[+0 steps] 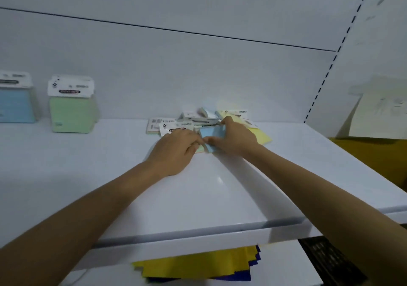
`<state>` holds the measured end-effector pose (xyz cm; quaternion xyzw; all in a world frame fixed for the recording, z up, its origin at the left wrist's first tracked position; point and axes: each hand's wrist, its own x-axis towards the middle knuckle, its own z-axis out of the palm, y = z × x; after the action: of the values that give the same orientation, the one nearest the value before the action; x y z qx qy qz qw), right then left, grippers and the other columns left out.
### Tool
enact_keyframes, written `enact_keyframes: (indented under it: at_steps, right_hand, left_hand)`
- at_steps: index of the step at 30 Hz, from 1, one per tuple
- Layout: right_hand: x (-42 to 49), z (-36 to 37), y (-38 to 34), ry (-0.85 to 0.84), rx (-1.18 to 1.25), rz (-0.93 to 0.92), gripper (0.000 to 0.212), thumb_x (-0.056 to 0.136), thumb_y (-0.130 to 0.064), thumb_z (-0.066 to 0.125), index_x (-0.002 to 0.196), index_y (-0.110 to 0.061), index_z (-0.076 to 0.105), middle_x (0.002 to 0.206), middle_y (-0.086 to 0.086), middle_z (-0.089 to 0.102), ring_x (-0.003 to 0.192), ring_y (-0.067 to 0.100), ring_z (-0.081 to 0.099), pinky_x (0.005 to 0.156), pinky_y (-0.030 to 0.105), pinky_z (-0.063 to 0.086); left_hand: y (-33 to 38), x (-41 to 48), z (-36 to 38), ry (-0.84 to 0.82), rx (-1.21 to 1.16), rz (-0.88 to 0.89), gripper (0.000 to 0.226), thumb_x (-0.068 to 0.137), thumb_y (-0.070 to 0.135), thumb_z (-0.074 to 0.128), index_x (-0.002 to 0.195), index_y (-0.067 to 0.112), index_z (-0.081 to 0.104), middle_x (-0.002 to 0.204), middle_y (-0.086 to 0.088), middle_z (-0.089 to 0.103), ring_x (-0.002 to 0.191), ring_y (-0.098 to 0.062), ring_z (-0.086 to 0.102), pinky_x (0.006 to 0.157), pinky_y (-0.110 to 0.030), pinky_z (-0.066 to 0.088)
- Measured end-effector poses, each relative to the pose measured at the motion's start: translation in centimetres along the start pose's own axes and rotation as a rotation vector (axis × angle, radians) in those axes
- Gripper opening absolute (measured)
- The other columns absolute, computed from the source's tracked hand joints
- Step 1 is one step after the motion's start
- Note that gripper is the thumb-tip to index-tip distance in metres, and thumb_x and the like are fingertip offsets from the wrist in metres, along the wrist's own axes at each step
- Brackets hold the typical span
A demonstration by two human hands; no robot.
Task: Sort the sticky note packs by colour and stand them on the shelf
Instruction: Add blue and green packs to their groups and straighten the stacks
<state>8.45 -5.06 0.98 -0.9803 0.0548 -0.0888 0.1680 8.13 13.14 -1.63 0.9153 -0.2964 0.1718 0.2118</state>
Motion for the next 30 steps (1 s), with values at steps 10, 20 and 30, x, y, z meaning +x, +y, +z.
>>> enact_keyframes:
  at_steps: [10, 20, 30]
  right_hand:
    - [-0.2, 0.9, 4.1, 0.061, 0.341, -0.242, 0.064, 0.074, -0.064, 0.063, 0.119, -0.022, 0.045, 0.101, -0.008, 0.056, 0.096, 0.019, 0.057, 0.078, 0.034, 0.046]
    - [-0.7, 0.2, 4.1, 0.181, 0.85, -0.385, 0.079, 0.075, -0.025, 0.074, 0.14, -0.022, 0.031, 0.123, 0.003, 0.056, 0.106, 0.02, 0.055, 0.086, 0.032, 0.045]
    - [-3.4, -1.2, 2.7, 0.203, 0.645, -0.662, 0.075, 0.089, -0.015, 0.057, 0.149, -0.029, 0.014, 0.14, 0.0, 0.049, 0.113, 0.024, 0.057, 0.083, 0.023, 0.039]
  left_hand:
    - [0.4, -0.1, 0.2, 0.136, 0.477, -0.637, 0.078, 0.073, 0.078, 0.045, 0.125, 0.019, 0.051, 0.121, -0.002, 0.055, 0.115, -0.024, 0.047, 0.094, -0.04, 0.032]
    - [3.1, -3.0, -1.9, 0.289, -0.316, -0.939, 0.059, 0.071, 0.039, 0.076, 0.115, 0.014, 0.047, 0.116, -0.006, 0.058, 0.099, -0.023, 0.058, 0.076, -0.034, 0.049]
    - [4.5, -4.8, -2.7, 0.952, -0.861, -0.928, 0.025, 0.088, 0.002, 0.059, 0.112, 0.008, 0.055, 0.099, -0.003, 0.064, 0.086, -0.015, 0.064, 0.07, -0.025, 0.054]
